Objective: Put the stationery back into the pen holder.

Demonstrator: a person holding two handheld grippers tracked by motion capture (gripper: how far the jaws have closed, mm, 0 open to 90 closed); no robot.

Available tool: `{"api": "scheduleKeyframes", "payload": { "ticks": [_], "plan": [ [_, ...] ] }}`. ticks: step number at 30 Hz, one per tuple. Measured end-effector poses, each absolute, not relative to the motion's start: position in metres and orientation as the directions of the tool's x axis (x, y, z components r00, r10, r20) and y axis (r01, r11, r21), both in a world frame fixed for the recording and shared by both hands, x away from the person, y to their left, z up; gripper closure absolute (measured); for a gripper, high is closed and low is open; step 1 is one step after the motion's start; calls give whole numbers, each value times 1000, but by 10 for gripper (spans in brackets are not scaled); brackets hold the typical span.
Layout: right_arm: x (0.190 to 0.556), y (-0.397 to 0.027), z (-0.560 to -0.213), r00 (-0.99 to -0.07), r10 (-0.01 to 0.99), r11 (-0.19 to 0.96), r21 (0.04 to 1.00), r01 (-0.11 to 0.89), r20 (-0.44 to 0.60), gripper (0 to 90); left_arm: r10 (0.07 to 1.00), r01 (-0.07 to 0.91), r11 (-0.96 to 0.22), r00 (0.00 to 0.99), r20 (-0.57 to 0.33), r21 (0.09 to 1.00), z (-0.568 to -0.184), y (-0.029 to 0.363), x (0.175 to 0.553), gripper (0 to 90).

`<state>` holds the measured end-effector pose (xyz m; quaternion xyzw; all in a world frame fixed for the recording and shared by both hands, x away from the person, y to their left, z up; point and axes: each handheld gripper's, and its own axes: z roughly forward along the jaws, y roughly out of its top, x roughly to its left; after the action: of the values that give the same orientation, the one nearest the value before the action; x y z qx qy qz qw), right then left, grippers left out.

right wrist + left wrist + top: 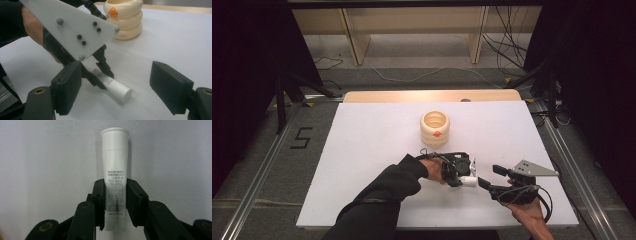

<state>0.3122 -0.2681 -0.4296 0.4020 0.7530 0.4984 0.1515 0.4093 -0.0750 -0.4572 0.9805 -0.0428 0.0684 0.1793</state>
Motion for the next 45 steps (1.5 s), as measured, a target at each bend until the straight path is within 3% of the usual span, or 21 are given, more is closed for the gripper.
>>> {"api": "scheduleKeyframes", "payload": {
  "ticks": [13, 22, 29, 45],
  "plan": [
    [312, -268, -430, -629, 758, 180, 871, 457, 173, 262, 48, 3, -899, 995, 93, 437, -437, -62, 416, 701],
    [313, -268, -430, -629, 757, 179, 869, 461, 178, 262, 254, 194, -767, 967, 11, 611, -413, -41, 425, 701],
    [313, -268, -431, -627, 758, 178, 869, 462, 178, 262, 388, 284, -630, 921, -25, 723, -401, -20, 435, 700],
    [313, -267, -431, -629, 757, 179, 868, 463, 179, 262, 608, 303, -379, 794, -12, 875, -393, 7, 444, 700]
  ]
}}
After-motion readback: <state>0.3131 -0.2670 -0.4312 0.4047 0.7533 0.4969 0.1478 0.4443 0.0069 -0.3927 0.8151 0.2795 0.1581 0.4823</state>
